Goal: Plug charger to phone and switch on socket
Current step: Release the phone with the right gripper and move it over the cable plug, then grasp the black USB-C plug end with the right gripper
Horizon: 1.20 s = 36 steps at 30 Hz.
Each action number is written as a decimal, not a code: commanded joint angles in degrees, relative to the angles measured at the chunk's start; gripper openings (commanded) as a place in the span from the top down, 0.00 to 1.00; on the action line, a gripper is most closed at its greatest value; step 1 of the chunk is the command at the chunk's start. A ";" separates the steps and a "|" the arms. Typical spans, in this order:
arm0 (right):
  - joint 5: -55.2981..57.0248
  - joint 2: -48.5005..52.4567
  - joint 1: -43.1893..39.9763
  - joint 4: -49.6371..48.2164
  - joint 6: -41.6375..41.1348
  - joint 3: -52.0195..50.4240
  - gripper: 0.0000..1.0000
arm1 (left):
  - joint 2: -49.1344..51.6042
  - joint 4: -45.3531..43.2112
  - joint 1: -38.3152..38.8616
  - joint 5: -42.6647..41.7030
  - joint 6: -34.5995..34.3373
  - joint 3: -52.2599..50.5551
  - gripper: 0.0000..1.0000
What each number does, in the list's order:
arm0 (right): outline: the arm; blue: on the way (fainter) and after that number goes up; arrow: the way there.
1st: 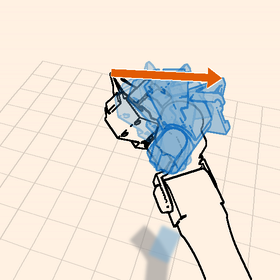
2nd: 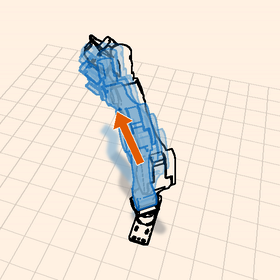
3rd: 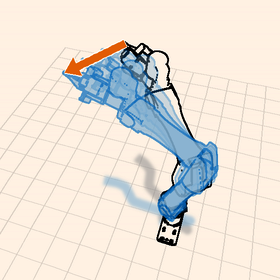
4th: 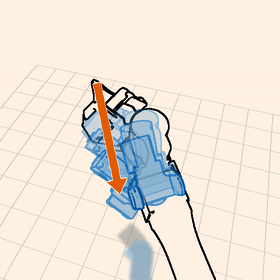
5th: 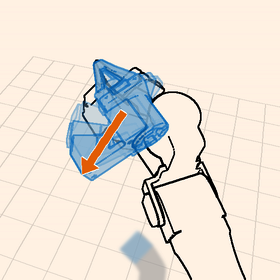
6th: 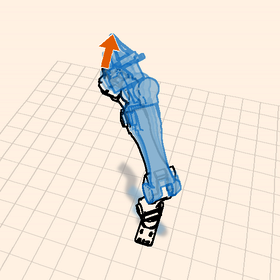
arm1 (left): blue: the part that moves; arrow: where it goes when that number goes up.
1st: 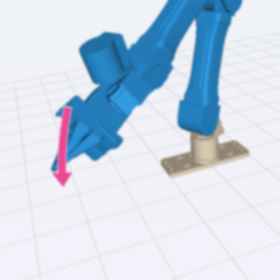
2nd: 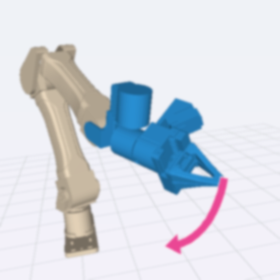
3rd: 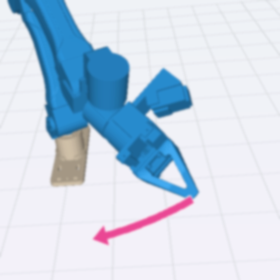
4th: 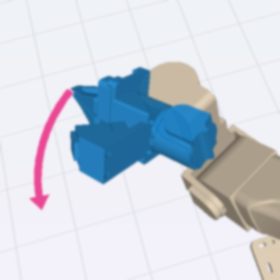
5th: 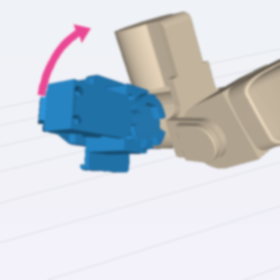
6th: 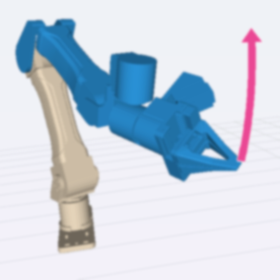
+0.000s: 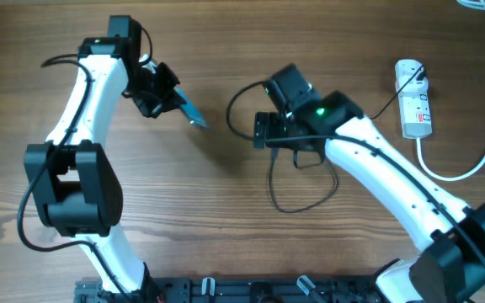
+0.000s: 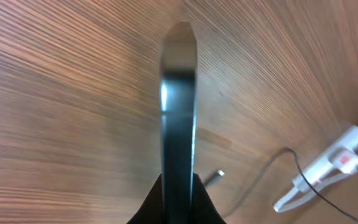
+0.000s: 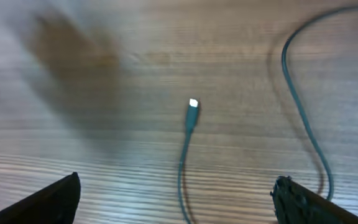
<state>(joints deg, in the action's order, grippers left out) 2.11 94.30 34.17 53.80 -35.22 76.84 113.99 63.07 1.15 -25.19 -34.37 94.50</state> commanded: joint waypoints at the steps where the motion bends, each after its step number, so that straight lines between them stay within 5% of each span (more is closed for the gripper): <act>1: -1.84 0.11 -0.13 -4.07 -1.97 -5.25 0.12 | -1.60 0.33 -0.87 6.91 2.03 0.11 0.96; 9: -9.99 6.05 -0.13 -6.51 -1.86 -7.19 0.13 | -1.60 0.85 -0.90 7.06 2.03 0.11 0.96; 28: -8.63 16.09 -0.13 -9.64 -4.85 -4.22 0.16 | -1.60 1.05 -0.87 7.04 2.03 0.11 0.96; 36: -5.70 16.17 -0.39 -2.71 -2.43 2.71 0.17 | -1.60 1.05 -0.87 7.04 2.03 0.11 0.96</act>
<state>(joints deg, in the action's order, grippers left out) -6.35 109.89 34.17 50.06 -38.94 76.90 113.99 64.10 0.47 -18.22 -33.26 94.50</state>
